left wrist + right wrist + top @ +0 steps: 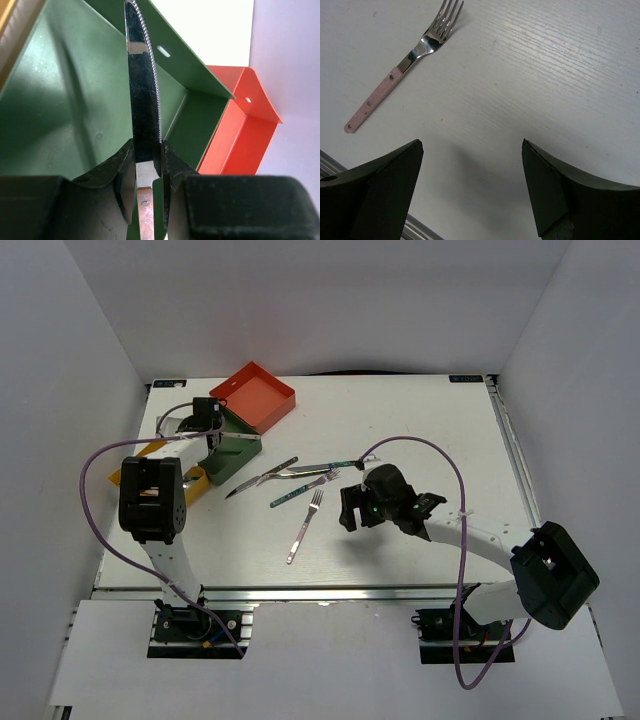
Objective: Sort the eating utensils into containers
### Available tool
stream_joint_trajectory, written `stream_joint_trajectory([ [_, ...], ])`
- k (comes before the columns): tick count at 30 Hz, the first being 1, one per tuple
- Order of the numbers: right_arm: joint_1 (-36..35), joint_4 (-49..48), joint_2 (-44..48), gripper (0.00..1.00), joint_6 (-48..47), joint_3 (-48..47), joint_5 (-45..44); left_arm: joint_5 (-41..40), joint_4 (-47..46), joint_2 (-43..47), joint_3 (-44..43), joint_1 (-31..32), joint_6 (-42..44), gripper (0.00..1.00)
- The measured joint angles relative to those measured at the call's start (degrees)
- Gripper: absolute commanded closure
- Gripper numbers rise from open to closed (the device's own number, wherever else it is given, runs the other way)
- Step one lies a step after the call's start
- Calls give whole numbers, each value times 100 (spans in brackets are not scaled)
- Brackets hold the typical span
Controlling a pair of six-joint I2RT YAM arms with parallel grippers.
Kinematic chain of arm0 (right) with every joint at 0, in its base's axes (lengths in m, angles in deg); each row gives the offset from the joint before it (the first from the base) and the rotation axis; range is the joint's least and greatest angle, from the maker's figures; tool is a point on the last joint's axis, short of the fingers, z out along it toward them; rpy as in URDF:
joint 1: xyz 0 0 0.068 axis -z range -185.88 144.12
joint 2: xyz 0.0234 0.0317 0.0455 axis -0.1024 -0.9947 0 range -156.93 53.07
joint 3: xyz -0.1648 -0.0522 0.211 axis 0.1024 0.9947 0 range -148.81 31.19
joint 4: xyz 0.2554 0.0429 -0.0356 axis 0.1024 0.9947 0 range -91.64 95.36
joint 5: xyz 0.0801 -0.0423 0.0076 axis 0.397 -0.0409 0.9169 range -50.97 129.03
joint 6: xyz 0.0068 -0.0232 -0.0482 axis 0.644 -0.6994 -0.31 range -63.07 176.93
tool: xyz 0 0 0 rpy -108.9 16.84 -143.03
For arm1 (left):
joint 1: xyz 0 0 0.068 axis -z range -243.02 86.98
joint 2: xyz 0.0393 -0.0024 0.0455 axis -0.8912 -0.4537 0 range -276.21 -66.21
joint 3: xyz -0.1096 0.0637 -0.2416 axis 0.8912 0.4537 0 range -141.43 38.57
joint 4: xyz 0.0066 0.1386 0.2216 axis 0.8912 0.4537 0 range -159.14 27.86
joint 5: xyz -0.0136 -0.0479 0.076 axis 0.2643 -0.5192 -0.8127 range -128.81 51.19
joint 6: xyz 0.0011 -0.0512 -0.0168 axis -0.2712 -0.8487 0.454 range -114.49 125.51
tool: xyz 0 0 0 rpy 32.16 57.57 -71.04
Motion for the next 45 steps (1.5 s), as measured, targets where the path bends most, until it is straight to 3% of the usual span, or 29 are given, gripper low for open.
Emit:
stream_joint_trajectory([
  [4, 0, 13, 0, 16, -39, 0, 39, 26, -31, 0, 37, -24, -140, 81],
  [7, 0, 13, 0, 16, -48, 0, 57, 52, -131, 0, 70, -63, -234, 70],
  [8, 0, 13, 0, 16, -48, 0, 57, 55, -166, 0, 94, -74, -258, 59],
  [14, 0, 13, 0, 16, -59, 0, 59, 90, -210, -11, 168, -125, -382, 51],
  [18, 0, 15, 0, 16, -61, 0, 59, 136, -299, -11, 227, -136, -446, 34],
  [20, 0, 15, 0, 16, -61, 0, 59, 179, -313, -35, 240, -136, -485, 31],
  [28, 0, 15, 0, 16, -61, 0, 59, 221, -402, -223, 160, -164, -369, 34],
  [34, 0, 15, 0, 16, -61, 11, 59, 219, -232, -813, -669, -269, 24, 35],
  [45, 0, 11, -114, 16, -48, 11, 195, 291, -37, -1283, -1266, -785, 518, 34],
])
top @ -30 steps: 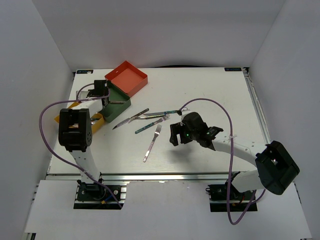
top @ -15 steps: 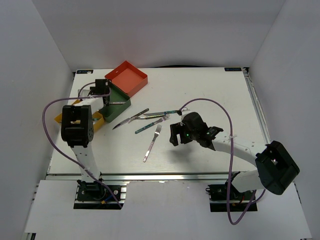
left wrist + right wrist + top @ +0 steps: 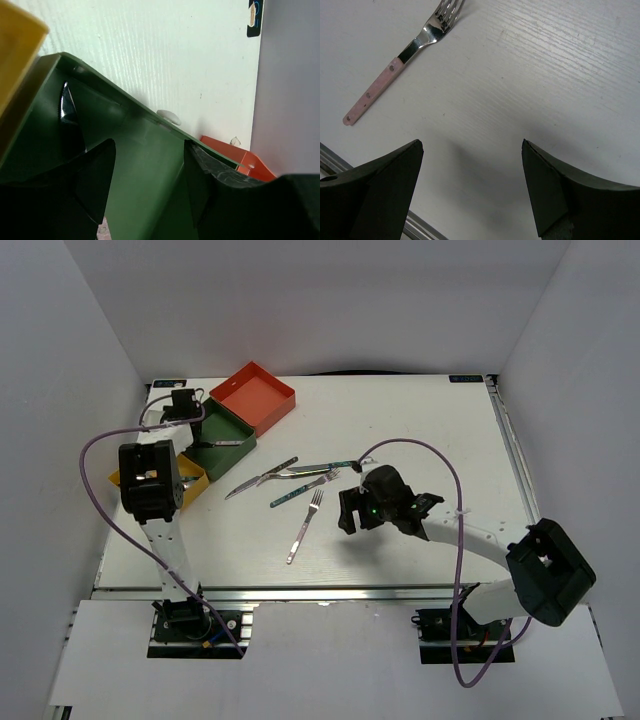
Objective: Sort the eating utensils into containers
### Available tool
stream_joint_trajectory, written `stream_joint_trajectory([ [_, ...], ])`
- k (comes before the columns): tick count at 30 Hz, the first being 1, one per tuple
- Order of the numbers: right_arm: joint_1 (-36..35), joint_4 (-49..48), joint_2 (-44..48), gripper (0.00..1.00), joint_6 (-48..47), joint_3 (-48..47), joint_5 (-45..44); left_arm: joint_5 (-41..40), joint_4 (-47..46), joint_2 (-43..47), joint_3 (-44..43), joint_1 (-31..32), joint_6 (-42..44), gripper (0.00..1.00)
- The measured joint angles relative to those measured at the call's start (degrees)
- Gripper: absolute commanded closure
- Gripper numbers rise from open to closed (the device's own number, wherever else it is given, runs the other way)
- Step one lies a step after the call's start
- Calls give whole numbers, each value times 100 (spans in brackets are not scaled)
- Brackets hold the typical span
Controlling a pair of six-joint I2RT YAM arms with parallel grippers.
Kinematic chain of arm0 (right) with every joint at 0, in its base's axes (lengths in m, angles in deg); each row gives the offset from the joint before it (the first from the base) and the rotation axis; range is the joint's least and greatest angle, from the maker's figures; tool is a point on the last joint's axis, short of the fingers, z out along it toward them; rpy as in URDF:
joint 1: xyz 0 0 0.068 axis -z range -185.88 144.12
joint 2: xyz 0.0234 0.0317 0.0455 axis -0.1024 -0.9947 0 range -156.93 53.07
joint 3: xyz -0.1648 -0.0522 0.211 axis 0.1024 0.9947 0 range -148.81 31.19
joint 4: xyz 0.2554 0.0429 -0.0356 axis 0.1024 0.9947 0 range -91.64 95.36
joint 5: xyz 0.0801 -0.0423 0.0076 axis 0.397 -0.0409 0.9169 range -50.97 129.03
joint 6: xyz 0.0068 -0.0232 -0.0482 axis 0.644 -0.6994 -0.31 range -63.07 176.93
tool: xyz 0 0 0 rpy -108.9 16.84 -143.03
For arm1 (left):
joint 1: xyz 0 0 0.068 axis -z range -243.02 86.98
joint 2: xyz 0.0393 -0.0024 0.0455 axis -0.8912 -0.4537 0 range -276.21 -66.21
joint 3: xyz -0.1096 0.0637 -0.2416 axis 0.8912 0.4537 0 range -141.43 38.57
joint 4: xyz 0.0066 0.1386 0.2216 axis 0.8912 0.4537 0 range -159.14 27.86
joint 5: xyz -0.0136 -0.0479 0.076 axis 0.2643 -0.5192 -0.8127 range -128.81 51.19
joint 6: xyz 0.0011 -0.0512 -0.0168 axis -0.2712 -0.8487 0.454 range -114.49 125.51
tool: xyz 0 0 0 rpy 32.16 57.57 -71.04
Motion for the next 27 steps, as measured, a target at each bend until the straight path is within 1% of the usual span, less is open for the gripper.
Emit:
stream_joint_trajectory([
  [6, 0, 2, -87, 16, 7, 0, 35, 210, -22, -188, -166, -39, 133, 33],
  [9, 0, 2, -87, 15, 9, 0, 33, 382, -116, -188, -166, -42, 168, 28],
  [10, 0, 2, -87, 12, 13, 0, 31, 442, -170, -188, -166, -42, 181, 23],
  [12, 0, 0, -87, 11, 57, 0, 28, 590, -251, -177, -166, -42, 227, 18],
  [14, 0, 2, -85, 11, 118, -4, -20, 730, -299, -131, -166, -42, 299, 12],
  [17, 0, 59, -85, 11, 216, -98, -166, 824, -295, 81, -166, -15, 490, 5],
  [18, 0, 103, -85, 11, 264, -164, -223, 850, -282, 184, -170, -7, 577, 2],
  [21, 0, 173, -85, 11, 426, -374, -479, 968, -94, 518, -396, 26, 966, 2],
  [25, 28, 275, -85, 11, 595, -566, -769, 1134, 358, 981, -981, 199, 1847, 2],
  [27, 92, 343, -90, 11, 647, -678, -817, 1143, 597, 1366, -1034, 409, 2323, 2],
])
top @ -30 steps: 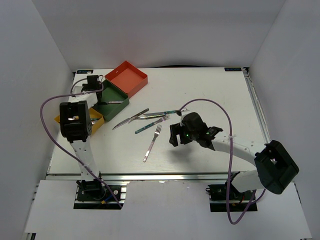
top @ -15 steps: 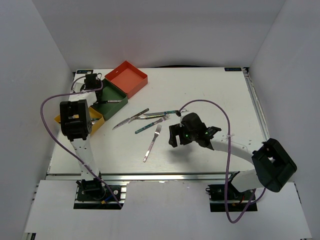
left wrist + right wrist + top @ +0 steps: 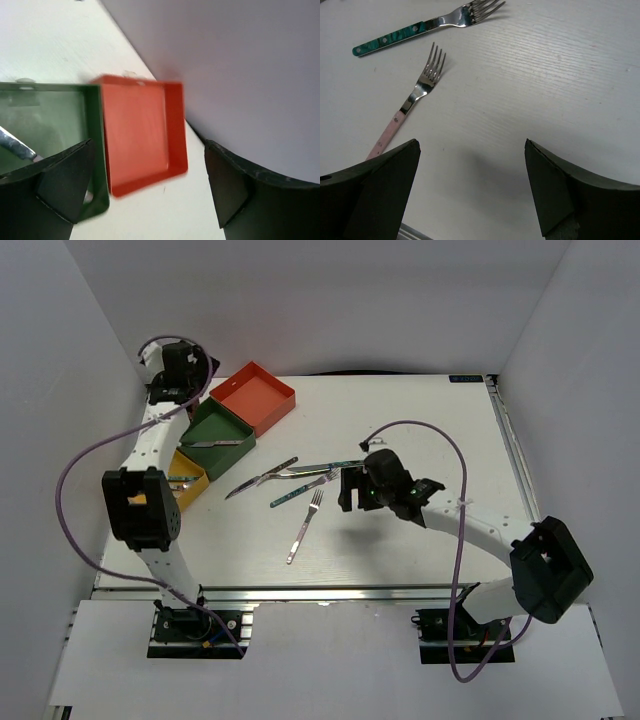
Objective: Sort the eating utensils into containers
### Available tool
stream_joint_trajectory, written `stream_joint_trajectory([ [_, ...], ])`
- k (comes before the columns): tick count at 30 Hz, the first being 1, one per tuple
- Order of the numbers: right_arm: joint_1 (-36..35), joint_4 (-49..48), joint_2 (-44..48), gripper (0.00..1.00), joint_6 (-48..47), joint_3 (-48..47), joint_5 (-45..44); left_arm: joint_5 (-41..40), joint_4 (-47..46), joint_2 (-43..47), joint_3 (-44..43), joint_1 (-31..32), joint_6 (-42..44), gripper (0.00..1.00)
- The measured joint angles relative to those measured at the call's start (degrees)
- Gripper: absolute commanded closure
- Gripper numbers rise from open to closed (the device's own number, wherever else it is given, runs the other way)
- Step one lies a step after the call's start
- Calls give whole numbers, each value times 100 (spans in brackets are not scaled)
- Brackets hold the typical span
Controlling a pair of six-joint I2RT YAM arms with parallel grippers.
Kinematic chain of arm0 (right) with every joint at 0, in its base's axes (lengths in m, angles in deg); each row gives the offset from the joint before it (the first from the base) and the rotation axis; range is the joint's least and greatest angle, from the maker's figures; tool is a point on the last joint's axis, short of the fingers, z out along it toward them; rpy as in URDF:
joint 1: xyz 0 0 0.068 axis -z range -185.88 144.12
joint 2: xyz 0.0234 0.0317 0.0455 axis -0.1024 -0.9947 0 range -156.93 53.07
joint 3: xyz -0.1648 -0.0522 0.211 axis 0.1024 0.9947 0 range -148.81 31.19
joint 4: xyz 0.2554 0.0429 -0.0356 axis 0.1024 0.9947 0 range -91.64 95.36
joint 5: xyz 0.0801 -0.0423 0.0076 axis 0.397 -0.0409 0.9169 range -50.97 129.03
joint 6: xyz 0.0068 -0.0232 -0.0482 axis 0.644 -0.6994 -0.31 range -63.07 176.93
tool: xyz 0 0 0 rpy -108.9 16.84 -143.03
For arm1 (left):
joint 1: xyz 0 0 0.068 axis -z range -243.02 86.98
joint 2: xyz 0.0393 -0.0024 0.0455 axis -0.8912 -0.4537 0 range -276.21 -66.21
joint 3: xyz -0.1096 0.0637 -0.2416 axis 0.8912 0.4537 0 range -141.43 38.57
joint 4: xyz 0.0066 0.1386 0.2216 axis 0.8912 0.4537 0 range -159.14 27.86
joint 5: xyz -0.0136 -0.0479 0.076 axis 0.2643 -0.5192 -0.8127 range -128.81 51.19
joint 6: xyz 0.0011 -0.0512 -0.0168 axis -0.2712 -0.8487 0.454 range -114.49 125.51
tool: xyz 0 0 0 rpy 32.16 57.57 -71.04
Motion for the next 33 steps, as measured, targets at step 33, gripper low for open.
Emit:
stream_joint_trajectory([
  [33, 540, 988, -2839, 23, -1982, -3377, 708, -459, 2015, 5490, 4656, 1875, 3322, 2],
])
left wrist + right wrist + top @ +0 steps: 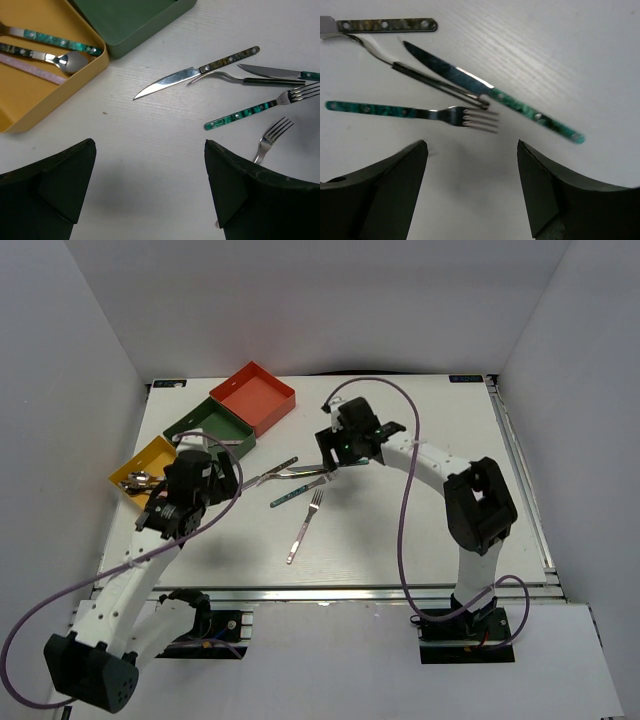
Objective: Sort the eating utensils into containers
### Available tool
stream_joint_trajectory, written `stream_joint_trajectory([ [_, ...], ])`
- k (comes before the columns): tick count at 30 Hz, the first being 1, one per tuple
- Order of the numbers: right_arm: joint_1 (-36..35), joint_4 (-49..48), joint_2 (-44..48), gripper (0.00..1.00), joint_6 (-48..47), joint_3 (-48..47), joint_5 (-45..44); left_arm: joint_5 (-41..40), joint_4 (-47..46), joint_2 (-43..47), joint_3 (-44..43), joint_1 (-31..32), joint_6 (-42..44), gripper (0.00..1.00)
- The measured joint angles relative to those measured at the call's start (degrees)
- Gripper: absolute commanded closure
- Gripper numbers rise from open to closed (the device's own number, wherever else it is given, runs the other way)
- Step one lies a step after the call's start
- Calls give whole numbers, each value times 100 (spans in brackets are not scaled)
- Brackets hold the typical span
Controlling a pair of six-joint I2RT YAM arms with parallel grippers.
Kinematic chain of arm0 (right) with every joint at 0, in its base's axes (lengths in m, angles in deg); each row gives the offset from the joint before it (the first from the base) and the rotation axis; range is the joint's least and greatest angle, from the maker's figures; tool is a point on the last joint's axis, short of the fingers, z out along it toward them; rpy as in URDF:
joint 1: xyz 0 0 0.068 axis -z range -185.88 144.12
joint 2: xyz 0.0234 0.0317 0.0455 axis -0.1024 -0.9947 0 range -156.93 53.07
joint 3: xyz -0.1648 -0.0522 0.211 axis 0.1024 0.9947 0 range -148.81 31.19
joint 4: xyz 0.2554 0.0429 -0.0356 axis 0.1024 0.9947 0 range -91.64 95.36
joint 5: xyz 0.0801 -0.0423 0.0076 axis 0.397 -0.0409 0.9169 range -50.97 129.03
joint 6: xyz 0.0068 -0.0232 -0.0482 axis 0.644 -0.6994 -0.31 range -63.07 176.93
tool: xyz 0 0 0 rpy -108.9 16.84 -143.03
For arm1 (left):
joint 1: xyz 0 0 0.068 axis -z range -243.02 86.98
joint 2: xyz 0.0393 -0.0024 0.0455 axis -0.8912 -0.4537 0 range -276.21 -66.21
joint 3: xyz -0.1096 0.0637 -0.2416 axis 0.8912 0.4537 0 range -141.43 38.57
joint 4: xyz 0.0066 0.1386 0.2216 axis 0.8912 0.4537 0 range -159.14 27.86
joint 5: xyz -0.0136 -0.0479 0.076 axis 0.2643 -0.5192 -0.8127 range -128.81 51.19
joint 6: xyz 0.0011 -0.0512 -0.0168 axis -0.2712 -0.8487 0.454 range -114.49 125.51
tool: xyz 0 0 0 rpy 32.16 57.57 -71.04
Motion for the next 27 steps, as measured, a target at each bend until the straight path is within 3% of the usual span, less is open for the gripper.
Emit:
stream_joint_trajectory([
  [7, 973, 527, -833, 20, -1998, -780, 813, -396, -118, 774, 328, 0, -44, 2],
  [17, 1215, 1137, -2153, 22, -3871, -1987, 1394, -413, -219, 870, 457, 0, -42, 2],
  [23, 1217, 1180, -2192, 29, -4234, -2009, 1565, -323, -221, 881, 476, 0, -39, 2],
  [26, 1217, 1062, -2085, 36, -4356, -1801, 1668, -317, -221, 874, 476, 0, -39, 2],
  [27, 1217, 1014, -2046, 42, -4395, -1720, 1707, -317, -221, 876, 476, 0, -37, 2],
])
